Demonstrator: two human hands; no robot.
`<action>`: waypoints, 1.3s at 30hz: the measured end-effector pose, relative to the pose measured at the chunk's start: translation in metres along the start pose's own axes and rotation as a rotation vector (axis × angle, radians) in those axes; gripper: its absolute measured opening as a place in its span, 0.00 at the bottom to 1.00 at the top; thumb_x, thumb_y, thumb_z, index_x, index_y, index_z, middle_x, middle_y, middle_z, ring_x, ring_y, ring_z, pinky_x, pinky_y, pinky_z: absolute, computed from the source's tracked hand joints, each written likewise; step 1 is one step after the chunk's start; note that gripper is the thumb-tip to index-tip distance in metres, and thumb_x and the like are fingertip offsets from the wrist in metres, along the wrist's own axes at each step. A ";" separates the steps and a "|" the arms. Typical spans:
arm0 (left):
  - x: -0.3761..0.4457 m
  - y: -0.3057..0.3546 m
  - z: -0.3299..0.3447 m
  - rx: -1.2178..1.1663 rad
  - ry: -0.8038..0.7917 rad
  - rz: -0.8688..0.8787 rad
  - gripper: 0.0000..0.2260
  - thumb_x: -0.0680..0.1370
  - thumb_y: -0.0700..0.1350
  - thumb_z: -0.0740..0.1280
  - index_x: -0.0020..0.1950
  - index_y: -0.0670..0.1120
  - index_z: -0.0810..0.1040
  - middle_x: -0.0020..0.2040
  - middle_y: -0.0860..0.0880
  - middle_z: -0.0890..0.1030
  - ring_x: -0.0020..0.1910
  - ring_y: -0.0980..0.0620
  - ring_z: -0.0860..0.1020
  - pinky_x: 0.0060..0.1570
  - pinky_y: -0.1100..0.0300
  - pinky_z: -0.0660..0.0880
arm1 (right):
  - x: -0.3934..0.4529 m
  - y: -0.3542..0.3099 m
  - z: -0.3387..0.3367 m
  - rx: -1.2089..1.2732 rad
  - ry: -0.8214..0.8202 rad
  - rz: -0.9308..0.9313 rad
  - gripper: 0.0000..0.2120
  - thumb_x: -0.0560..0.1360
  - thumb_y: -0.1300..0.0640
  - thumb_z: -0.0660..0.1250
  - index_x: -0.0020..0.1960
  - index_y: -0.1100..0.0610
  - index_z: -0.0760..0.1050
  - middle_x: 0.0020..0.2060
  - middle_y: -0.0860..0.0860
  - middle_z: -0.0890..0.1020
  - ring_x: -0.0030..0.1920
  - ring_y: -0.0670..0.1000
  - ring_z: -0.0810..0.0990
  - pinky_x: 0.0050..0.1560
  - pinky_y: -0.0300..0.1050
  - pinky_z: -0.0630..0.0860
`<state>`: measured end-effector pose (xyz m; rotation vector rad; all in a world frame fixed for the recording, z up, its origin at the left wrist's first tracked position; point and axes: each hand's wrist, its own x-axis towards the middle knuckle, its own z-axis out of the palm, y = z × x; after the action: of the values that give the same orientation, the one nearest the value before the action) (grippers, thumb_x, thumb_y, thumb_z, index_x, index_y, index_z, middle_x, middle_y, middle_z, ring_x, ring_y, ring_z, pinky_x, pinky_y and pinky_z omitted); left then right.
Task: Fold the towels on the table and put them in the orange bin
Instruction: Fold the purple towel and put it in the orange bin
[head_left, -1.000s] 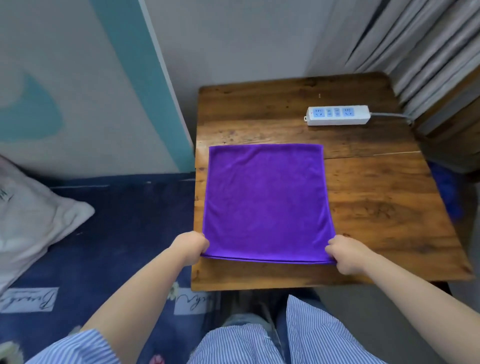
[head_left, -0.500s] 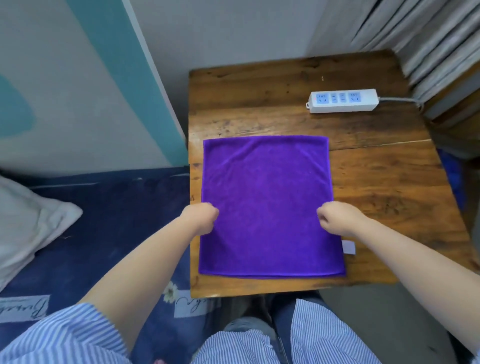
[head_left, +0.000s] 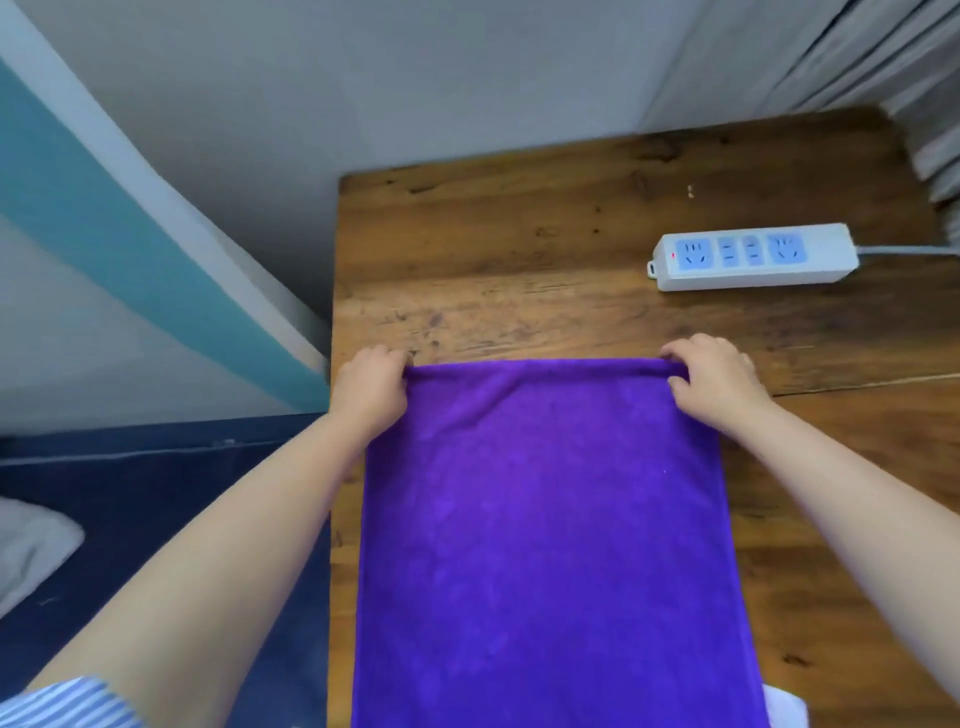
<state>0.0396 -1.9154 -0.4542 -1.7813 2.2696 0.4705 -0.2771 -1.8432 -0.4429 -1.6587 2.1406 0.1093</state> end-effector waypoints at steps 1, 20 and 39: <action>0.004 -0.005 -0.002 -0.058 -0.008 0.009 0.11 0.76 0.37 0.60 0.57 0.40 0.75 0.57 0.39 0.76 0.58 0.40 0.71 0.55 0.52 0.68 | 0.005 0.005 -0.005 0.073 -0.039 -0.004 0.15 0.72 0.64 0.63 0.59 0.59 0.75 0.57 0.59 0.77 0.58 0.58 0.73 0.59 0.49 0.69; -0.013 0.081 0.052 -0.090 0.109 0.176 0.24 0.80 0.50 0.53 0.75 0.49 0.53 0.77 0.49 0.53 0.76 0.49 0.48 0.73 0.51 0.45 | -0.009 -0.076 0.057 -0.115 0.034 -0.354 0.25 0.80 0.50 0.50 0.75 0.53 0.51 0.76 0.50 0.49 0.76 0.51 0.46 0.73 0.54 0.41; -0.211 0.049 0.075 0.090 0.036 0.714 0.20 0.59 0.52 0.79 0.43 0.40 0.82 0.42 0.41 0.83 0.38 0.43 0.82 0.37 0.56 0.80 | -0.236 -0.003 0.104 -0.075 0.070 -0.696 0.21 0.52 0.54 0.81 0.40 0.63 0.81 0.37 0.58 0.83 0.38 0.58 0.83 0.40 0.49 0.78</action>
<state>0.0415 -1.6865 -0.4414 -0.8937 2.8556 0.4341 -0.1995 -1.5972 -0.4478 -2.3732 1.4989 -0.0800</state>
